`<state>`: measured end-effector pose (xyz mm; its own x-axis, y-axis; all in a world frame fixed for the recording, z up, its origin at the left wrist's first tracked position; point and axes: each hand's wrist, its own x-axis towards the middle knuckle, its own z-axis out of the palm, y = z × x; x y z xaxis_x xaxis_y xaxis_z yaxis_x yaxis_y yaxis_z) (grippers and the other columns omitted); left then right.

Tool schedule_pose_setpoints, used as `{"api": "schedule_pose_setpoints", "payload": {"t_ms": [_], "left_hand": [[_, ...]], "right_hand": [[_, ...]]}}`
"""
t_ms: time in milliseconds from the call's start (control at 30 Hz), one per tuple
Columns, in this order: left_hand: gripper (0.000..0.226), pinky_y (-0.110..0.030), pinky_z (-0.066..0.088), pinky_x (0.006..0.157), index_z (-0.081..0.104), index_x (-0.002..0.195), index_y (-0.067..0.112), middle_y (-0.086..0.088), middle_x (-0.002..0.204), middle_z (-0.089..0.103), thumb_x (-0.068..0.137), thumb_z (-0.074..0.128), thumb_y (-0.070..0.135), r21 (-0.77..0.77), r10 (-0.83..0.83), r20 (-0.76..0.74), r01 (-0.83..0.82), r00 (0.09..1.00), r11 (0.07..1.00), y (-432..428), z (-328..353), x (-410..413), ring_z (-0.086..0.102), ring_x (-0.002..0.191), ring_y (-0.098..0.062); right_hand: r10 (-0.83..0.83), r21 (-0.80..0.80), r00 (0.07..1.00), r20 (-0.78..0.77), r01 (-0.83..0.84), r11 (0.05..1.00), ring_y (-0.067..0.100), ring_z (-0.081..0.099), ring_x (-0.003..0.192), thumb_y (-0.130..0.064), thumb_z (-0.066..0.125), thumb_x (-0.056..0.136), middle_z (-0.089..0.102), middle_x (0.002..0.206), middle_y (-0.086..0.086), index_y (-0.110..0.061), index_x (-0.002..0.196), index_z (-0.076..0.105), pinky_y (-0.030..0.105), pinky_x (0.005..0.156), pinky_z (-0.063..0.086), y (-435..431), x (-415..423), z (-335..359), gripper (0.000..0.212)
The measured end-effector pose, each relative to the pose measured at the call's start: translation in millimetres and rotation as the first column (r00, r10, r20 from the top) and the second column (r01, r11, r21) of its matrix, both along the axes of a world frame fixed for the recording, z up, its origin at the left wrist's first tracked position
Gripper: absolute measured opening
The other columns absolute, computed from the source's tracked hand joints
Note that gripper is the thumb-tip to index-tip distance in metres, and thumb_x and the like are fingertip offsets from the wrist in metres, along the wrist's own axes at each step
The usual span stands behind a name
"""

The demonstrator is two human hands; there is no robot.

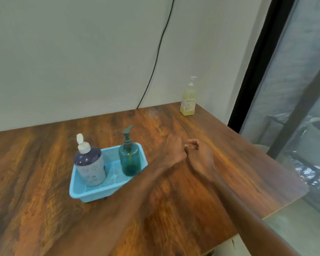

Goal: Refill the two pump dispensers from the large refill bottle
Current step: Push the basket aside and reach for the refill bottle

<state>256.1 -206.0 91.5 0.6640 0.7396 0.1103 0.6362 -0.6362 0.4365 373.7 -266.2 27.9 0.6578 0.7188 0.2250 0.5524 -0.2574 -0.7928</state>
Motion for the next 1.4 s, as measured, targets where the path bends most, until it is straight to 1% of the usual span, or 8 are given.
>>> {"api": "schedule_pose_setpoints", "payload": {"t_ms": [167, 267, 367, 467, 600, 833, 1233, 1400], "left_hand": [[0.028, -0.039, 0.058, 0.078, 0.061, 0.072, 0.015, -0.010, 0.088, 0.072, 0.100, 0.061, 0.018, -0.053, -0.042, -0.100, 0.036, 0.994, 0.998, 52, 0, 51, 0.073, 0.088, -0.030], [0.012, -0.039, 0.060, 0.091, 0.073, 0.100, 0.015, -0.005, 0.108, 0.073, 0.101, 0.062, 0.021, -0.101, -0.058, -0.168, 0.042, 0.984, 0.994, 77, -6, 73, 0.070, 0.099, -0.025], [0.038, -0.038, 0.051, 0.107, 0.061, 0.135, 0.005, -0.013, 0.136, 0.064, 0.101, 0.066, 0.021, -0.122, -0.072, -0.250, 0.042, 0.966, 0.992, 91, -9, 84, 0.063, 0.124, -0.031], [0.050, -0.038, 0.046, 0.108, 0.058, 0.135, 0.003, -0.014, 0.140, 0.061, 0.102, 0.064, 0.040, -0.152, -0.041, -0.303, -0.006, 0.952, 0.988, 108, -13, 96, 0.058, 0.131, -0.032], [0.081, -0.052, 0.039, 0.120, 0.047, 0.151, 0.008, -0.015, 0.154, 0.051, 0.093, 0.070, 0.060, -0.159, -0.036, -0.436, -0.038, 0.899, 0.987, 138, -22, 119, 0.049, 0.143, -0.034], [0.097, -0.049, 0.039, 0.118, 0.047, 0.153, 0.013, -0.010, 0.156, 0.051, 0.079, 0.079, 0.069, -0.044, 0.028, -0.519, -0.060, 0.854, 0.997, 159, -31, 144, 0.049, 0.144, -0.034], [0.083, -0.049, 0.041, 0.115, 0.047, 0.149, 0.011, -0.013, 0.154, 0.052, 0.088, 0.078, 0.057, -0.063, 0.039, -0.468, -0.077, 0.883, 0.995, 154, -33, 140, 0.049, 0.143, -0.036], [0.080, -0.050, 0.035, 0.120, 0.048, 0.150, 0.013, -0.012, 0.161, 0.046, 0.090, 0.075, 0.057, -0.116, 0.038, -0.427, -0.097, 0.903, 0.989, 152, -36, 138, 0.041, 0.150, -0.035]], "right_hand": [[-0.039, -0.037, 0.999, -0.022, 0.038, 0.999, 0.013, 0.061, 0.120, -0.030, 0.064, 0.099, 0.065, 0.130, -0.004, -0.021, 0.130, 0.062, 0.027, 0.099, 0.047, 49, 35, 10, 0.032], [-0.067, -0.022, 0.997, -0.047, 0.066, 0.998, 0.018, 0.058, 0.126, -0.034, 0.068, 0.096, 0.062, 0.138, 0.001, -0.019, 0.138, 0.056, 0.030, 0.102, 0.047, 80, 61, 13, 0.046], [-0.093, -0.025, 0.992, -0.086, 0.091, 0.996, 0.020, 0.058, 0.124, -0.040, 0.073, 0.092, 0.059, 0.139, 0.002, -0.018, 0.143, 0.047, 0.026, 0.092, 0.044, 104, 86, 19, 0.061], [-0.118, -0.030, 0.986, -0.120, 0.115, 0.993, 0.016, 0.056, 0.107, -0.036, 0.079, 0.088, 0.058, 0.125, 0.004, -0.015, 0.131, 0.048, 0.024, 0.085, 0.040, 126, 113, 19, 0.057], [-0.124, 0.016, 0.984, -0.129, 0.127, 0.992, 0.026, 0.053, 0.127, -0.038, 0.086, 0.079, 0.051, 0.137, 0.010, -0.007, 0.142, 0.039, 0.027, 0.090, 0.040, 157, 139, 17, 0.084], [-0.114, 0.101, 0.981, -0.160, 0.131, 0.986, 0.023, 0.062, 0.110, -0.063, 0.087, 0.052, 0.058, 0.118, 0.001, -0.019, 0.123, 0.042, 0.038, 0.087, 0.058, 210, 167, 18, 0.095], [-0.183, 0.107, 0.975, -0.123, 0.197, 0.975, 0.030, 0.062, 0.117, -0.035, 0.087, 0.078, 0.064, 0.125, 0.012, -0.005, 0.126, 0.054, 0.030, 0.080, 0.046, 235, 176, 27, 0.065], [-0.137, 0.174, 0.988, -0.067, 0.147, 0.974, 0.018, 0.066, 0.094, -0.030, 0.087, 0.078, 0.065, 0.100, -0.002, -0.011, 0.118, 0.063, 0.013, 0.063, 0.041, 205, 156, 27, 0.051]]}}
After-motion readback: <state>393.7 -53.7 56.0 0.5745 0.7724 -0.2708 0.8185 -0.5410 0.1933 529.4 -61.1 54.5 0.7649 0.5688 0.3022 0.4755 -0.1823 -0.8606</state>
